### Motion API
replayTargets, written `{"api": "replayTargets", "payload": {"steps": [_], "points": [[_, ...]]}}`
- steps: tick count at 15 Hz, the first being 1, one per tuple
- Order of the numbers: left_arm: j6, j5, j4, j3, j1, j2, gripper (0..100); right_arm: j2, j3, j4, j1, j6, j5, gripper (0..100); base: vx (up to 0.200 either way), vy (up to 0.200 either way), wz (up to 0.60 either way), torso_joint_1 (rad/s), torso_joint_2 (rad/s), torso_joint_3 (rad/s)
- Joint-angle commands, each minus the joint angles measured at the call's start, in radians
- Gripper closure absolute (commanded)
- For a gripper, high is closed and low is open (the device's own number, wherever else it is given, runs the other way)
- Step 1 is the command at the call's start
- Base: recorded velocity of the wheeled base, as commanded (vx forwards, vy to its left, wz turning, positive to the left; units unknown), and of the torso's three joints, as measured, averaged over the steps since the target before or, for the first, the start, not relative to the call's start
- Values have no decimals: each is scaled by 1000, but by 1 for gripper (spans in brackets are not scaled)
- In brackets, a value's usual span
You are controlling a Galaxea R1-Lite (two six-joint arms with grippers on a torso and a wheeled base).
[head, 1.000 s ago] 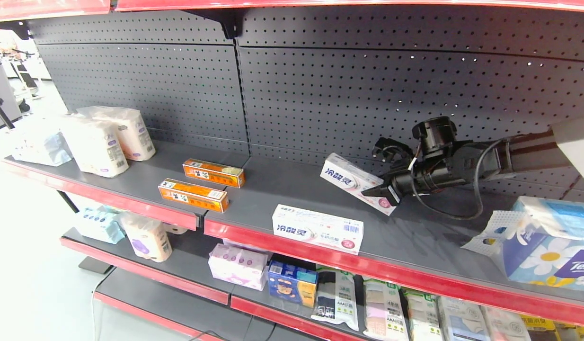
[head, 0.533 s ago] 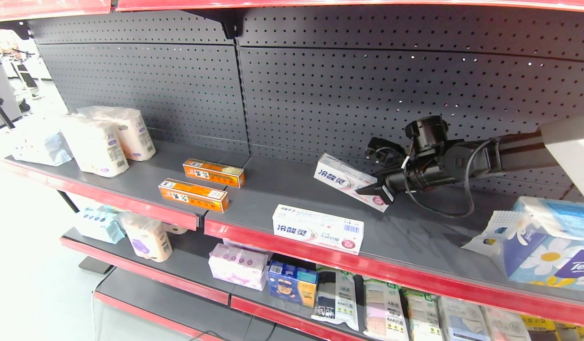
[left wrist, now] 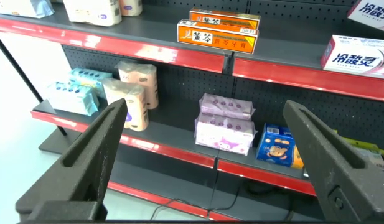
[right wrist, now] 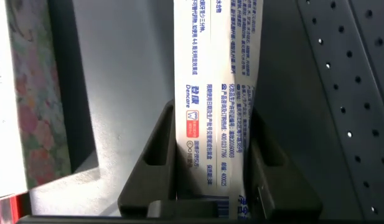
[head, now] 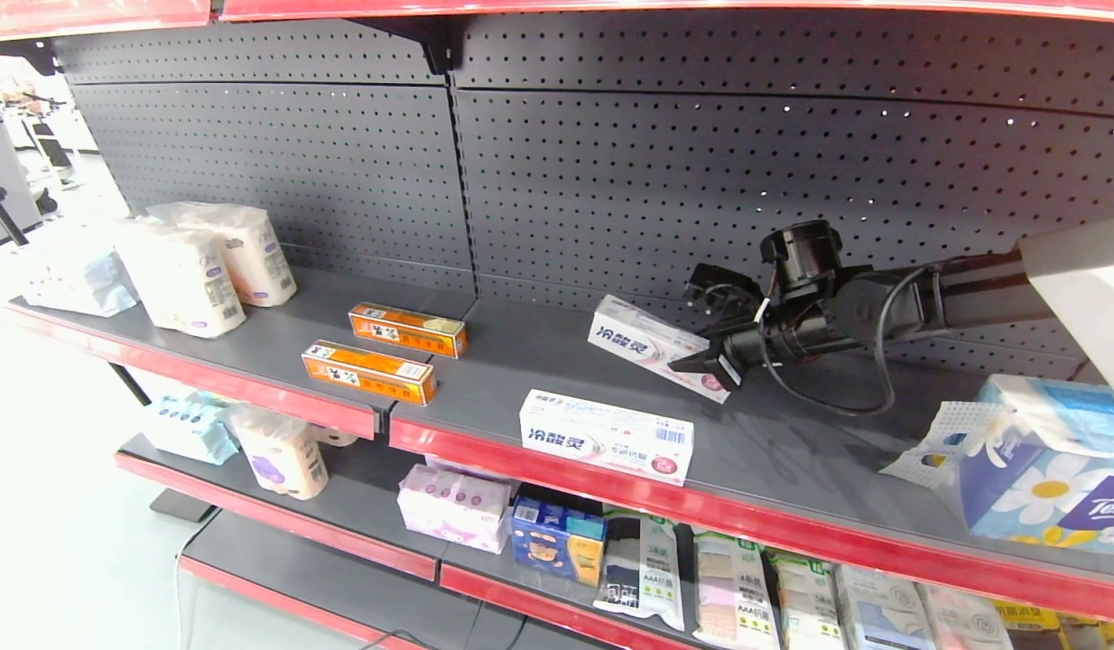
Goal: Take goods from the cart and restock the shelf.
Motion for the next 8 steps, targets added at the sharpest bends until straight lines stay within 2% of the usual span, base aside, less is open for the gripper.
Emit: {"api": "replayTargets", "payload": {"steps": [1,8], "points": [[-1,0,0,0,0,1,0,3,-1,-1,3,-5,2,100,0,0,0,0,0,0],[-1,0,0,0,0,1,0,6,-16,-12,7,-17,-40,100,0,0,0,0,0,0]]}}
